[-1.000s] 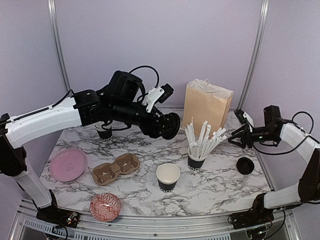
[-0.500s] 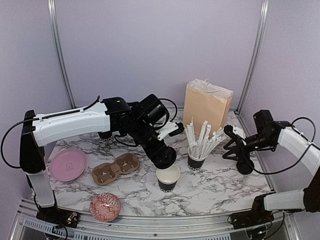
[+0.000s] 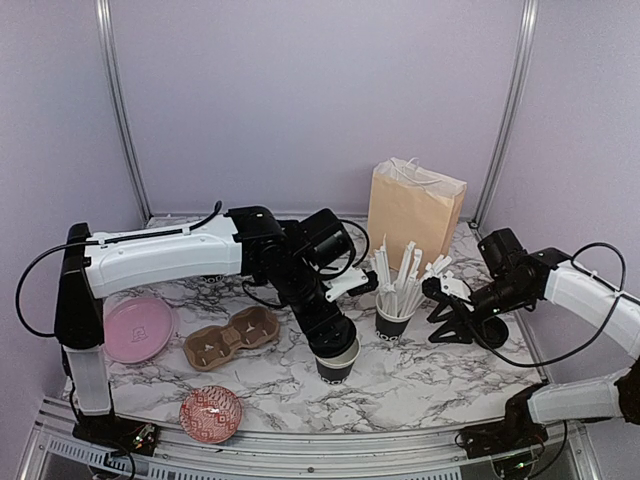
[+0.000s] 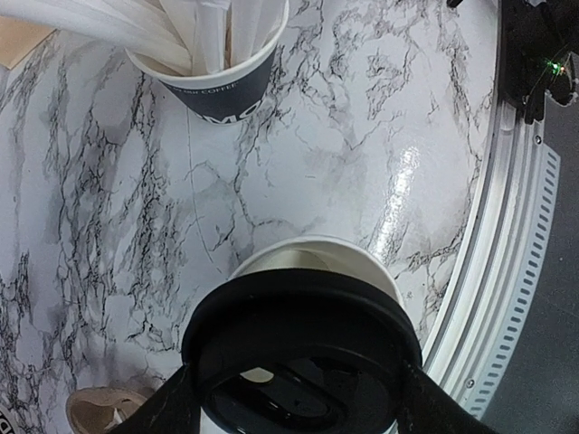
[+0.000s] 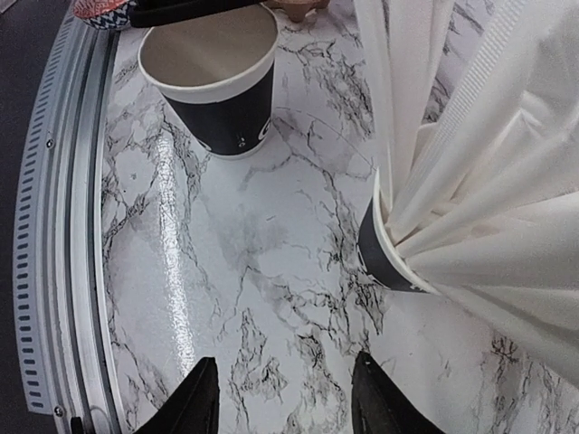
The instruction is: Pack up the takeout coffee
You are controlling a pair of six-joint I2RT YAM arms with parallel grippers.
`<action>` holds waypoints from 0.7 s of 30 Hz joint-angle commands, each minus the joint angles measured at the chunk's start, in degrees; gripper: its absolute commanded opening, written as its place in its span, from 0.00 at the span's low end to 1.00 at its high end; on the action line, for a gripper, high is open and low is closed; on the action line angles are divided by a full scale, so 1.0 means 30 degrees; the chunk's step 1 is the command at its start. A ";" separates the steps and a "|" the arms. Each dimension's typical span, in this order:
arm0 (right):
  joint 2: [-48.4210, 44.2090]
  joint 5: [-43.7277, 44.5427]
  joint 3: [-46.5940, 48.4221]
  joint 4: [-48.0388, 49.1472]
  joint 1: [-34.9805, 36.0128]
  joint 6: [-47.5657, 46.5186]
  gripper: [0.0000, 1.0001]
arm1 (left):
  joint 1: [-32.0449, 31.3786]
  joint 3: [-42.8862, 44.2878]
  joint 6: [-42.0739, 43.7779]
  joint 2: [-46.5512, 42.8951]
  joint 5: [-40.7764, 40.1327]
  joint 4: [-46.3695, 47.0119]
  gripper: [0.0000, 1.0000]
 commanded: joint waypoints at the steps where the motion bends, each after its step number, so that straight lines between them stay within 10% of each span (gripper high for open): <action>1: 0.0021 0.0449 -0.0131 0.0463 0.0461 0.0486 0.48 | -0.0233 0.0674 0.0274 0.0531 0.0274 -0.0933 0.69; 21: 0.0134 0.0522 -0.0385 0.0610 0.0738 0.0562 0.48 | -0.0504 0.2553 0.0414 0.1377 -0.0529 -0.2161 0.69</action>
